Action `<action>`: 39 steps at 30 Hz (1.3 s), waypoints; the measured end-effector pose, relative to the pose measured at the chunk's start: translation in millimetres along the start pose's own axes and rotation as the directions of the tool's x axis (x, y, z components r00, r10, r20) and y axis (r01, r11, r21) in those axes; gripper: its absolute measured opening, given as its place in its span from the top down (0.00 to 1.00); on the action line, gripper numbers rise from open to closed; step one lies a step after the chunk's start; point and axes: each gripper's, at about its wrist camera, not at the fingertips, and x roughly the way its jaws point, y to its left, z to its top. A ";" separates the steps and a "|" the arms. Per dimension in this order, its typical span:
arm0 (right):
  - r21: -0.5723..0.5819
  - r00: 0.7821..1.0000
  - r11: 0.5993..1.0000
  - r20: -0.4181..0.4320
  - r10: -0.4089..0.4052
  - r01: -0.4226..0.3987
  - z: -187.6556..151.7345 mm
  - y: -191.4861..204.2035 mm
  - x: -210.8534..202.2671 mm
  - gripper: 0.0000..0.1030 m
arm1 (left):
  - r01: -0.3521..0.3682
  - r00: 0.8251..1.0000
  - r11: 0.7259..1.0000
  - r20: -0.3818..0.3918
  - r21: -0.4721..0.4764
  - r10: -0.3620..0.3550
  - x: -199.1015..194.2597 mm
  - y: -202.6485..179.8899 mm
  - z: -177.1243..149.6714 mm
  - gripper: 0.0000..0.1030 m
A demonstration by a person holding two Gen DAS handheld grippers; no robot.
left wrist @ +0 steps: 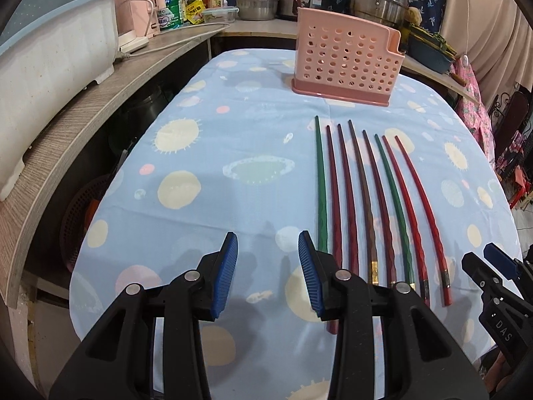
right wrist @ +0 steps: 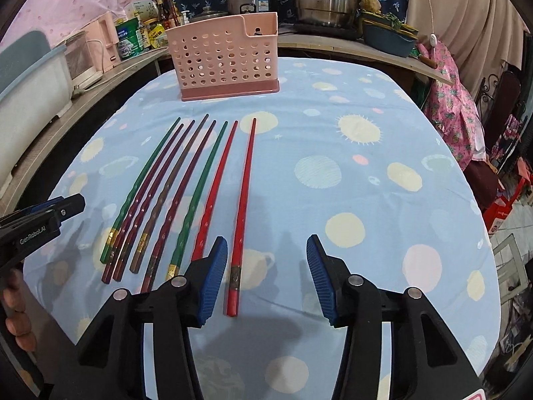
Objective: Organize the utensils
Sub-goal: 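Move the right tool to the end red chopstick and close on it, then close the left tool on the green chopstick while the right tool holds the red one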
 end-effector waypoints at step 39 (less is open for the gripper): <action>0.002 0.998 0.999 -0.048 0.038 -0.038 -22.8 3.2 17.4 0.93 | 0.057 0.996 0.998 -0.078 0.030 -0.054 18.9 -17.7 -24.6 0.57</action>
